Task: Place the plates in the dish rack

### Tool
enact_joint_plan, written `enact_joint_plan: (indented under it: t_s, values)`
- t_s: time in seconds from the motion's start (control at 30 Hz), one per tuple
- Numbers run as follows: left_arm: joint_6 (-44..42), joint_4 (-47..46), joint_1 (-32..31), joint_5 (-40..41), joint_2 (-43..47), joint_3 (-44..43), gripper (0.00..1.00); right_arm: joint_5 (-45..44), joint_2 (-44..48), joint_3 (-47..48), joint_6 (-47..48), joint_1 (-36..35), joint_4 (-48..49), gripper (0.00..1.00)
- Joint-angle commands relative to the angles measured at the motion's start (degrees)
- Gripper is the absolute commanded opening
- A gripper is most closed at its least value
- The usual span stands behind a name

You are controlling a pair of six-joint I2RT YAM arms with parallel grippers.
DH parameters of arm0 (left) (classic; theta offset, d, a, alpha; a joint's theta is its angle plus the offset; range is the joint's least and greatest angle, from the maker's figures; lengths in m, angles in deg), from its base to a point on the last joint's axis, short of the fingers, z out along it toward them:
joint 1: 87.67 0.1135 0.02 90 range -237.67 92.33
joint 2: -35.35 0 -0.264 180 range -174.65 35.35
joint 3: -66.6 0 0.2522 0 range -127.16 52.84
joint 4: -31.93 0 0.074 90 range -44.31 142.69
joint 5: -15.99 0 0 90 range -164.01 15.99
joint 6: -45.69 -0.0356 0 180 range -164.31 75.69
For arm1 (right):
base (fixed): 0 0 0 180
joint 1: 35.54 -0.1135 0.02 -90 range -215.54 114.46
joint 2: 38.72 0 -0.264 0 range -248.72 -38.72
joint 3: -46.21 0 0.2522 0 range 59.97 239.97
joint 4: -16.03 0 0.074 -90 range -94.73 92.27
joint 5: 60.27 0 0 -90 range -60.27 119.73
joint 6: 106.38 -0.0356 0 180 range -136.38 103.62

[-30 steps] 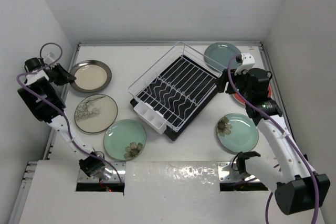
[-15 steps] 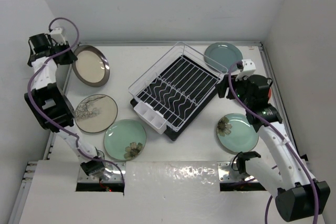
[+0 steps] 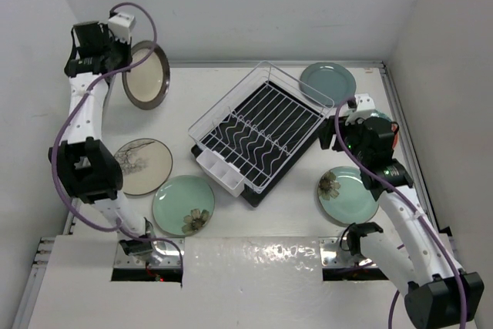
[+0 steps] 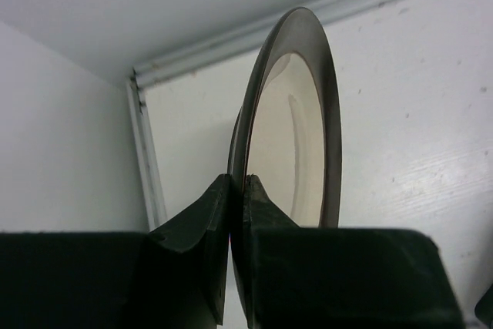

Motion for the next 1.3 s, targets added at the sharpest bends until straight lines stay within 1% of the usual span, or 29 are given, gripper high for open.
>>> enact_joint_plan:
  t_s: [0.0,0.17,0.2,0.23,0.4,0.5,0.6,0.67,0.8,0.9,1.03,1.13,1.17,1.27]
  values:
    - [-3.13,-6.56,-3.34,0.34,9.4,-7.72,0.0,0.06,0.79,-0.67,-0.66,-0.22,2.22,0.64]
    - [-4.98,-3.31,-11.33,2.36,13.8,-11.06,0.0,1.11,1.23,-2.16,-1.1,-0.22,2.66,0.64]
    - [-4.98,-2.7,-12.48,3.93,14.5,-11.32,0.0,1.2,1.58,-2.34,-1.19,-0.22,2.58,0.64]
    - [-4.81,-2.6,-15.1,4.55,14.86,-11.76,0.0,1.29,1.76,-2.69,-1.19,-0.22,2.58,0.64]
    - [-5.07,-0.41,-21.97,8.5,15.74,-12.99,0.0,1.12,3.25,-3.48,-1.1,-0.22,1.26,0.64]
    - [-5.16,0.65,-27.23,9.74,16.26,-11.6,0.0,0.51,4.66,-4.7,-1.37,-0.22,0.82,0.64]
    - [-6.38,-0.4,-31.02,11.85,16.71,-6.77,0.0,-0.28,6.06,-5.85,-2.33,-0.22,0.82,0.64]
    - [-7.52,-1.19,-33.39,13.69,16.62,-5.53,0.0,-0.46,6.94,-6.29,-2.95,-0.22,0.47,0.64]
    - [-6.92,-2.78,-34.98,15.63,15.74,-4.29,0.0,-1.52,8.26,-6.73,-3.04,-0.3,-1.11,0.64]
    - [-4.99,-1.03,-35.25,12.04,15.04,-4.03,0.0,-2.05,9.4,-7.08,-2.95,-0.3,-2.43,0.64]
    - [-3.05,-1.72,-35.51,11.15,14.69,-1.23,0.0,-2.84,10.9,-7.7,-2.86,-0.22,-3.4,0.64]
    - [-2.87,-3.39,-36.21,12.81,14.34,1.24,0.0,-3.01,11.52,-7.79,-2.42,-0.22,-4.1,0.64]
    - [-2.52,-3.92,-36.74,14.82,13.9,1.68,0.0,-3.1,11.69,-7.61,-2.42,-0.3,-4.45,0.65]
    - [-2.08,-5.94,-37.27,16.42,13.19,1.16,0.0,-3.01,11.69,-7.26,-2.07,-0.22,-5.16,0.65]
